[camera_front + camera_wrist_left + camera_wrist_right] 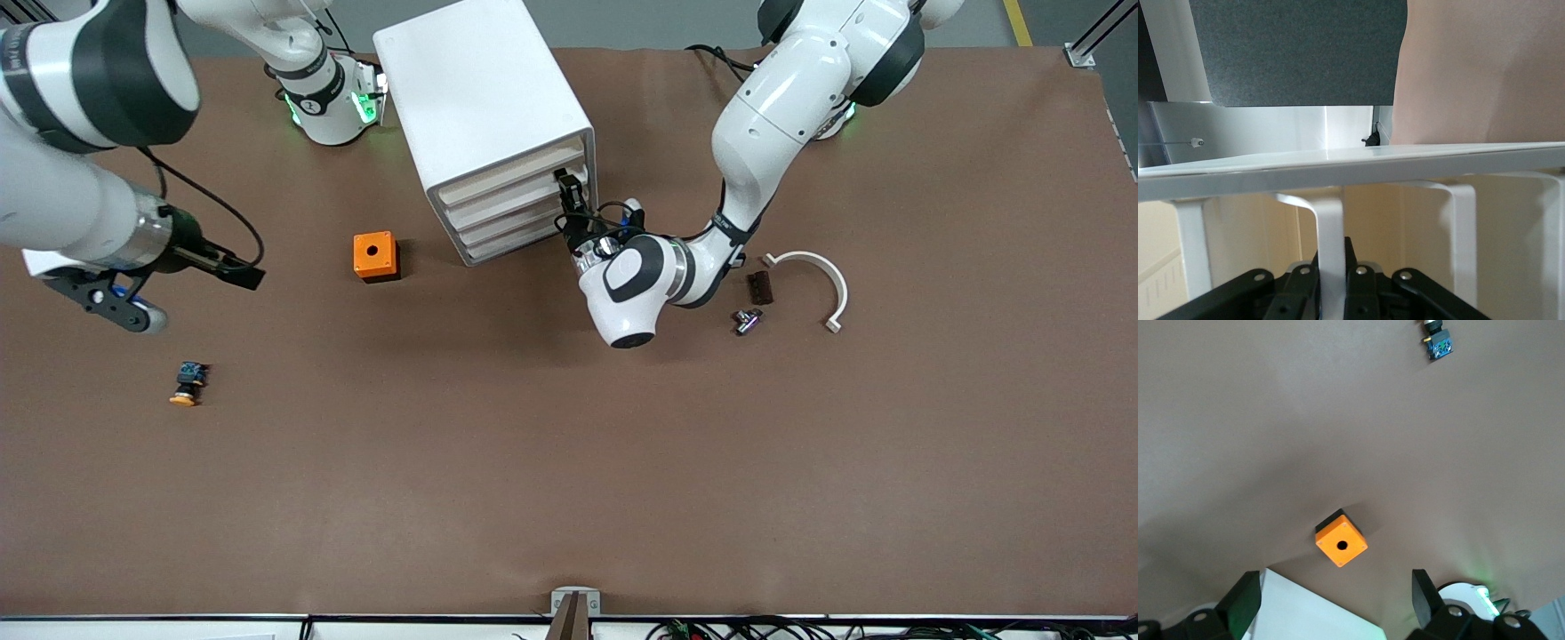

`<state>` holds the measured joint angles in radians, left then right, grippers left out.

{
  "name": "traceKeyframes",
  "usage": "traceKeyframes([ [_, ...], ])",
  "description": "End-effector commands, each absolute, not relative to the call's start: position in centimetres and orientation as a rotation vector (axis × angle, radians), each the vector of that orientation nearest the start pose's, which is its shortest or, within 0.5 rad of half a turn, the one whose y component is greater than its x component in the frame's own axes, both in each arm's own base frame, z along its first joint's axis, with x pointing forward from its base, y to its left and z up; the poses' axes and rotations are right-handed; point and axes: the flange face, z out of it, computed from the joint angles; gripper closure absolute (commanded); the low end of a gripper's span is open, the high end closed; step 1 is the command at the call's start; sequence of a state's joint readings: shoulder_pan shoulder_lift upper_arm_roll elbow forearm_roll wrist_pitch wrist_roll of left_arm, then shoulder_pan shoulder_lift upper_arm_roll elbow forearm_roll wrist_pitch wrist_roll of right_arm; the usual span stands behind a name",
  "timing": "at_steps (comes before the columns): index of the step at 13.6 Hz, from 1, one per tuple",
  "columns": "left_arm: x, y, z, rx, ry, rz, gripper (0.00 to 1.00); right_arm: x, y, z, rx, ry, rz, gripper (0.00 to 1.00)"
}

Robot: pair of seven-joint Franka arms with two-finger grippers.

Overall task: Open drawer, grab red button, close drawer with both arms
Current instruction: 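Pull the drawer open with the left gripper while the right gripper approaches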

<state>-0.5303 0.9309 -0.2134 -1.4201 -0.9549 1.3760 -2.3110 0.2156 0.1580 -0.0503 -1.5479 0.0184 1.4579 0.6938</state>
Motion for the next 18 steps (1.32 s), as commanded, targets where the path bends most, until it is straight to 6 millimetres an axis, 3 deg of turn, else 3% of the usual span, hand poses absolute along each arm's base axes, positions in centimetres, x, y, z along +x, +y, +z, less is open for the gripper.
traceKeyframes([
  [1, 44.3, -48.0, 18.9, -1.08, -1.589, 1.461, 0.92, 57.3, 10.6, 54.0, -3.075, 0.949, 0.334, 0.0],
  [10, 47.9, -45.1, 19.1, -1.041, -1.657, 1.524, 0.89, 57.2, 14.7, 54.0, -3.038, 1.073, 0.259, 0.0],
  [18, 51.7, -41.2, 19.4, -1.007, -1.721, 1.581, 0.86, 56.8, 19.2, 53.0, -3.006, 1.189, 0.219, 0.0],
])
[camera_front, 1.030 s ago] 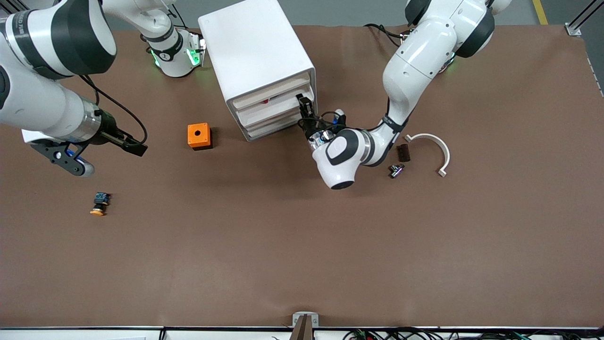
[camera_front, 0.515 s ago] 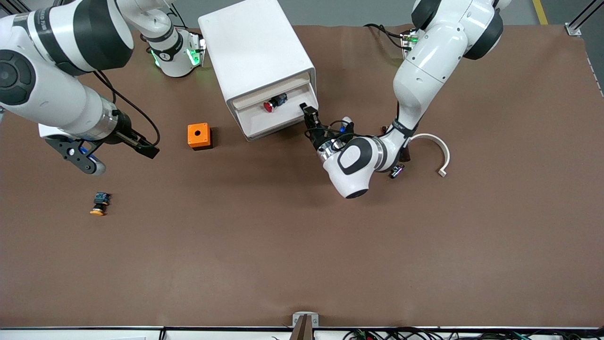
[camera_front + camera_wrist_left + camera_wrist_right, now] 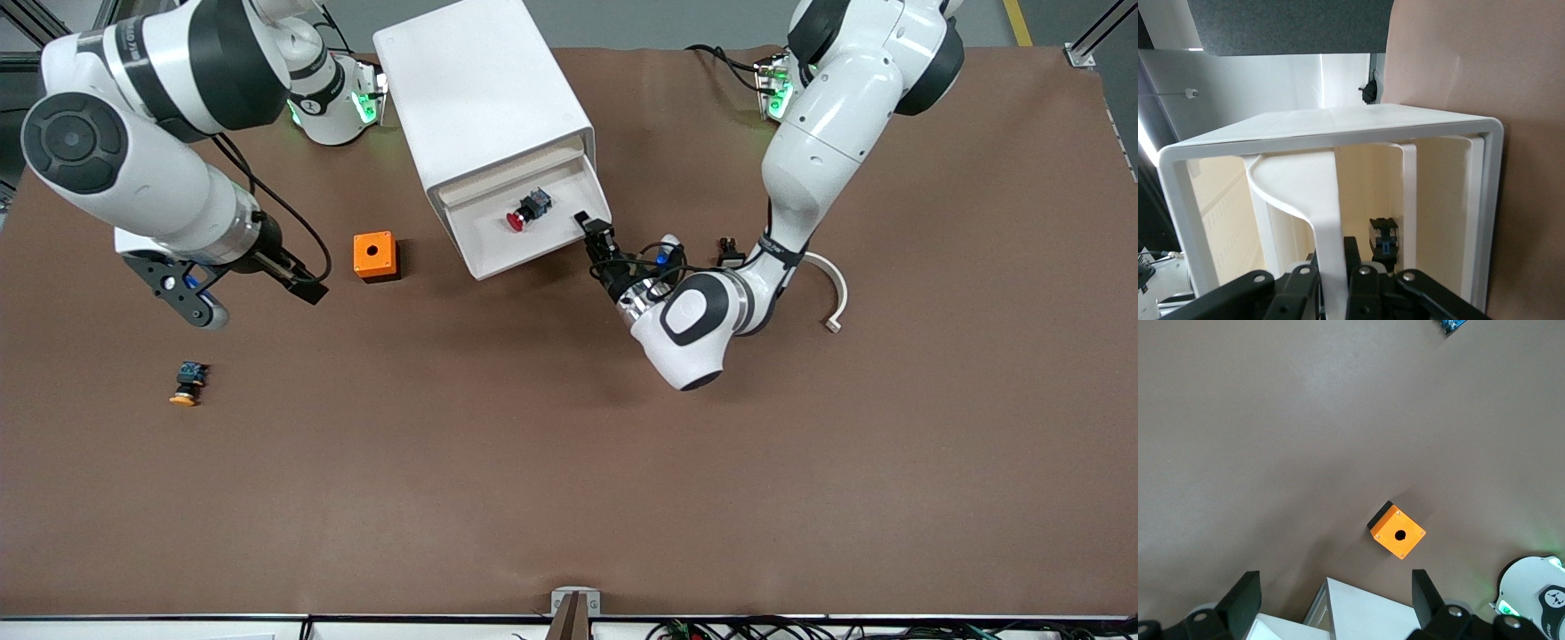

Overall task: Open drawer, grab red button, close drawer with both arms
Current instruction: 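Pull the drawer open with the left gripper while the right gripper approaches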

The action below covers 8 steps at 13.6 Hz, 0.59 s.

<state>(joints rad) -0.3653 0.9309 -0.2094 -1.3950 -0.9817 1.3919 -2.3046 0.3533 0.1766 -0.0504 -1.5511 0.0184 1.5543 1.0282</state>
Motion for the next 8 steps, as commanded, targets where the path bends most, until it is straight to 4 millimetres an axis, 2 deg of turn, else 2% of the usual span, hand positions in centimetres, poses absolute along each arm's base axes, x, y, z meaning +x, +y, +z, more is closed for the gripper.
traceKeyframes([
  [1, 51.8, -41.1, 19.4, -1.004, -1.723, 1.583, 0.85, 56.7, 20.0, 52.8, -2.999, 1.202, 0.207, 0.0],
  [4, 52.1, -40.9, 19.2, -1.004, -1.745, 1.582, 0.72, 56.2, 23.4, 52.1, -2.984, 1.231, 0.172, 0.0],
  [5, 52.2, -40.9, 19.2, -1.003, -1.751, 1.581, 0.58, 55.8, 25.1, 51.6, -2.978, 1.245, 0.159, 0.0],
  [6, 52.1, -41.0, 19.2, -1.006, -1.752, 1.579, 0.18, 55.6, 26.6, 51.2, -2.969, 1.261, 0.146, 0.0],
  [7, 52.3, -40.9, 19.1, -1.012, -1.76, 1.582, 0.0, 55.2, 28.1, 50.9, -2.96, 1.27, 0.13, 0.0],
  [8, 52.4, -40.7, 19.1, -1.042, -1.761, 1.595, 0.0, 54.5, 29.9, 50.4, -2.953, 1.274, 0.147, 0.0],
])
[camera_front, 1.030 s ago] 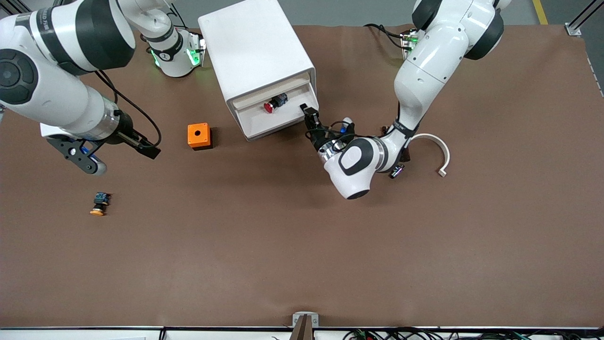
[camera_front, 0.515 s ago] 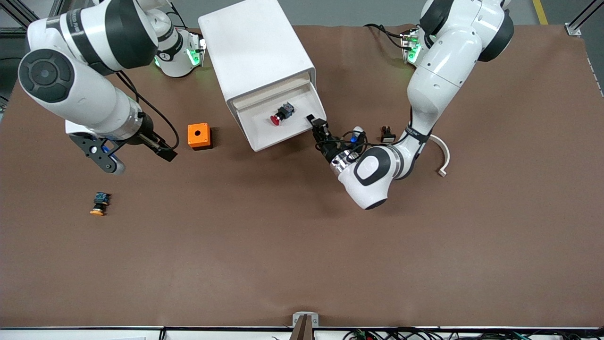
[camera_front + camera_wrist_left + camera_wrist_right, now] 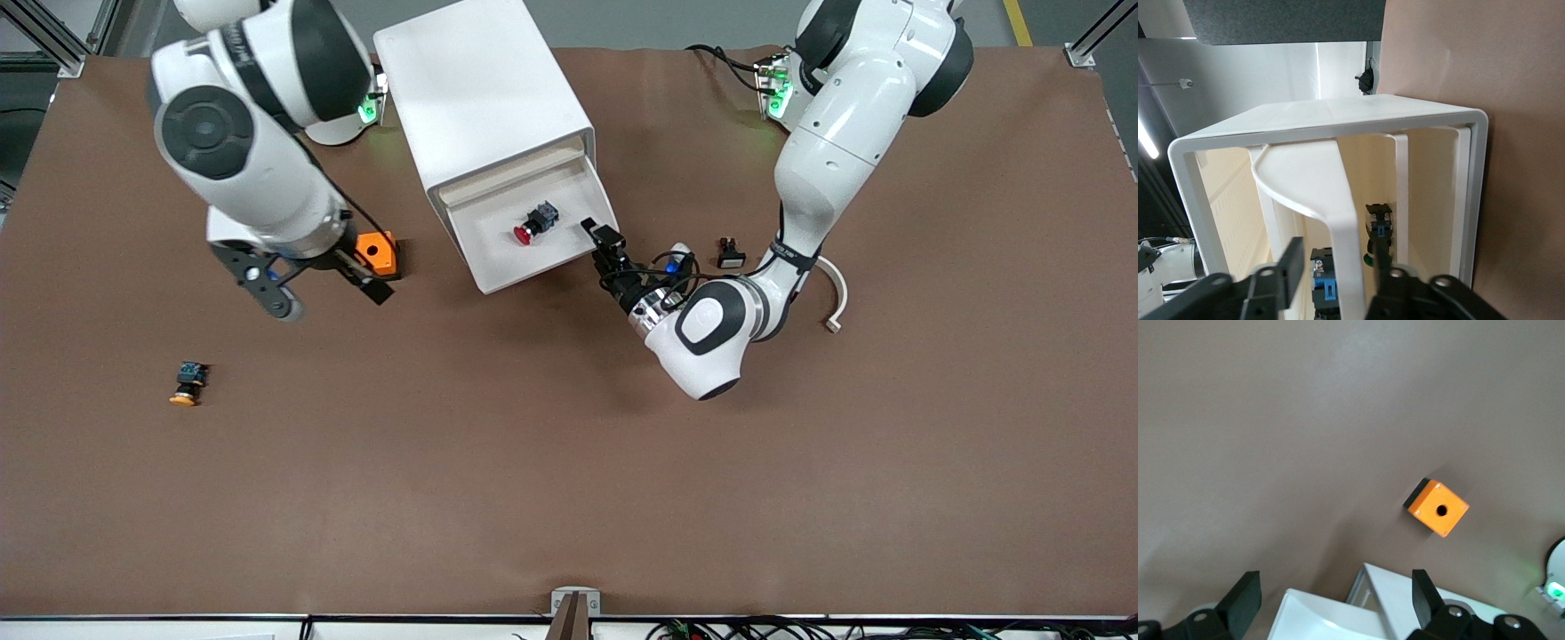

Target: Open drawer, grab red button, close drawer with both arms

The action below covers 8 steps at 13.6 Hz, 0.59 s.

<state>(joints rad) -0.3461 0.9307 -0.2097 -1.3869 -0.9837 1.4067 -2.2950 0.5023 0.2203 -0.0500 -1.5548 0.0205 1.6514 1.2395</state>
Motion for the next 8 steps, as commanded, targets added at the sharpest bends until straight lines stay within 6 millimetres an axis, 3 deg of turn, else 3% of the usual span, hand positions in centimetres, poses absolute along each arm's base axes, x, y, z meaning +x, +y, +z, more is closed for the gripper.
traceKeyframes([
  [1, 52.7, -40.6, 19.4, -1.084, -1.759, 1.614, 0.0, 53.8, 31.8, 50.0, -2.926, 1.292, 0.171, 0.0],
  [4, 54.7, -39.7, 21.0, -1.26, -1.773, 1.638, 0.0, 51.8, 37.0, 47.0, -2.935, 1.329, 0.176, 0.0],
  [7, 56.1, -39.2, 23.0, -1.678, -1.678, 1.669, 0.0, 49.4, 41.8, 43.3, -2.971, 1.319, 0.186, 0.0],
  [8, 56.9, -38.0, 23.2, -1.814, -1.642, 1.675, 0.0, 48.8, 43.2, 42.1, -2.971, 1.334, 0.182, 0.0],
])
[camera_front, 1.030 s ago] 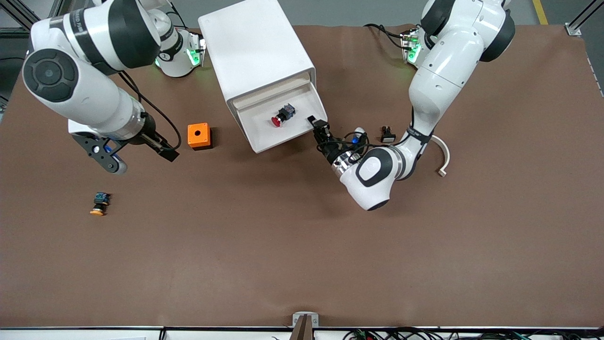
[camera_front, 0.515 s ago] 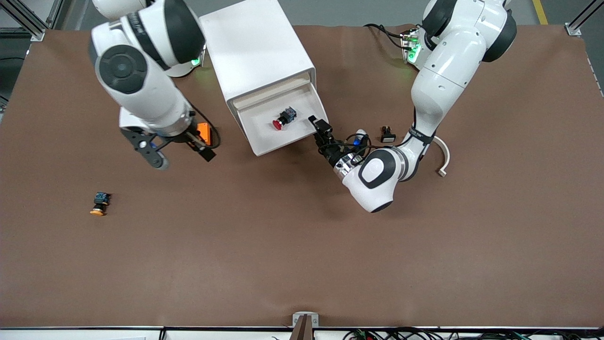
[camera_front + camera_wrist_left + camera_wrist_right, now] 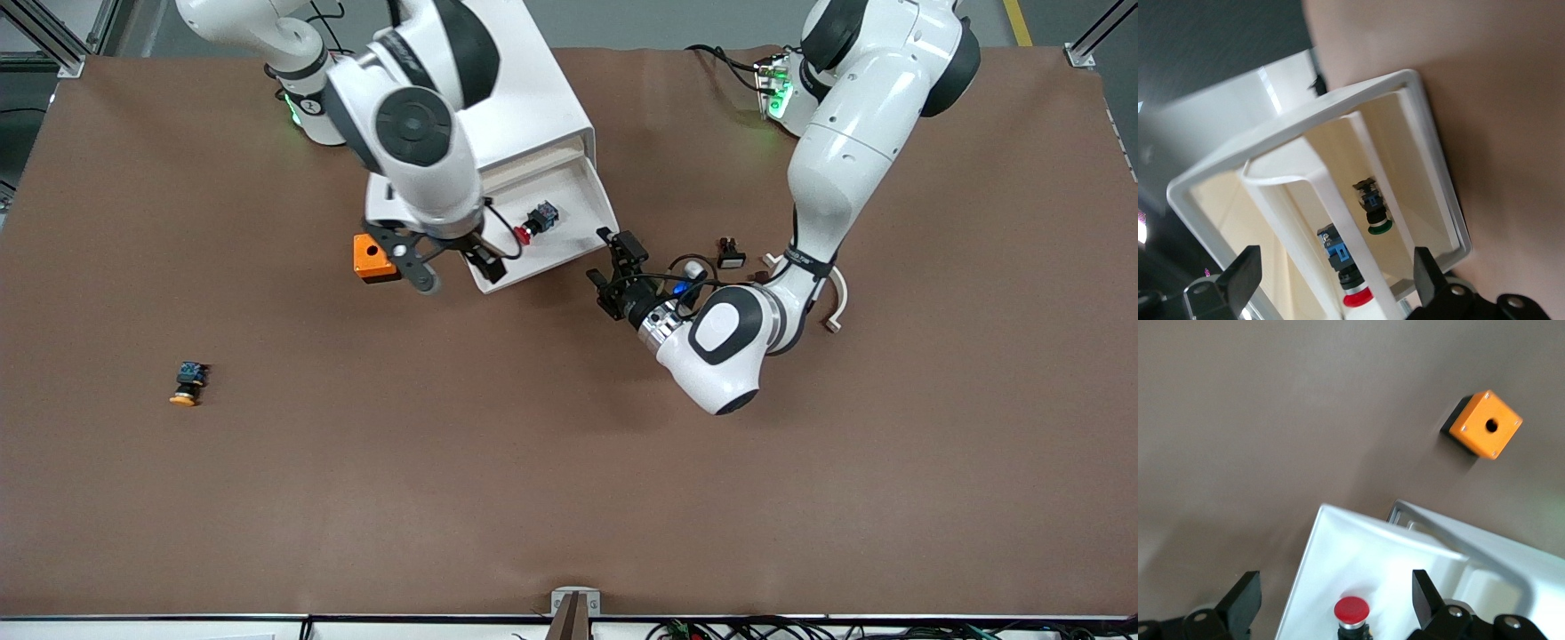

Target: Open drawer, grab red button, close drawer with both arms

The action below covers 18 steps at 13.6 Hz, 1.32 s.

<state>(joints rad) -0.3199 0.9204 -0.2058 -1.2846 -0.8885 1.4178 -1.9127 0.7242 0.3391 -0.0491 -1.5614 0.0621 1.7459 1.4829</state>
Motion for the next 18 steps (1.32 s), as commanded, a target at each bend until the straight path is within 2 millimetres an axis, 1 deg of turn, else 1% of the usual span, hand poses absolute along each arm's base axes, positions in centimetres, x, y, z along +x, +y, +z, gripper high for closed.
traceKeyframes([
  [1, 57.5, -37.1, 23.7, 2.09, 1.727, -1.809, 0.0, 48.0, 44.4, 41.1, -2.973, 1.333, 0.177, 0.0],
  [2, 58.0, -36.2, 24.1, 2.151, 1.645, -1.745, 0.0, 47.6, 45.1, 39.6, -2.962, 1.335, 0.18, 0.0],
  [3, 58.6, -35.9, 25.2, 2.243, 1.532, -1.645, 0.0, 47.3, 45.2, 38.3, -2.941, 1.342, 0.184, 0.0],
  [4, 59.2, -35.6, 26.1, 2.35, 1.411, -1.524, 0.0, 46.3, 45.9, 37.4, -2.952, 1.323, 0.181, 0.0],
  [6, 60.6, -35.1, 27.7, 2.515, 1.228, -1.241, 0.0, 45.4, 45.9, 36.2, -2.986, 1.316, 0.202, 0.0],
  [7, 61.2, -35.1, 27.9, 2.568, 1.17, -1.127, 0.0, 44.7, 45.9, 35.5, -3.007, 1.311, 0.217, 0.0],
  [8, 61.5, -35.6, 28.0, 2.618, 1.128, -1.029, 0.0, 44.2, 46.1, 35.1, -3.021, 1.302, 0.223, 0.0],
  [10, 62.9, -35.3, 28.9, 2.697, 1.064, -0.799, 0.0, 43.5, 46.6, 34.7, -3.037, 1.285, 0.226, 0.0],
  [12, 64.2, -35.2, 30.3, 2.754, 0.989, -0.58, 0.0, 43.3, 46.8, 34.7, -3.039, 1.28, 0.232, 0.0],
  [14, 64.3, -36.1, 31.8, 2.826, 0.879, -0.43, 0.0, 42.9, 47.1, 34.7, -3.017, 1.295, 0.288, 0.0],
  [15, 64.3, -36.5, 32.5, 2.866, 0.827, -0.347, 0.0, 42.7, 47.2, 34.8, -3.017, 1.291, 0.29, 0.0],
  [16, 64.3, -36.9, 32.5, 2.896, 0.802, -0.29, 0.0, 42.6, 47.3, 34.8, -3.017, 1.289, 0.291, 0.0],
  [18, 64.2, -37.7, 33.8, 2.935, 0.751, -0.174, 0.0, 42.6, 47.2, 34.8, -3.023, 1.291, 0.297, 0.0],
])
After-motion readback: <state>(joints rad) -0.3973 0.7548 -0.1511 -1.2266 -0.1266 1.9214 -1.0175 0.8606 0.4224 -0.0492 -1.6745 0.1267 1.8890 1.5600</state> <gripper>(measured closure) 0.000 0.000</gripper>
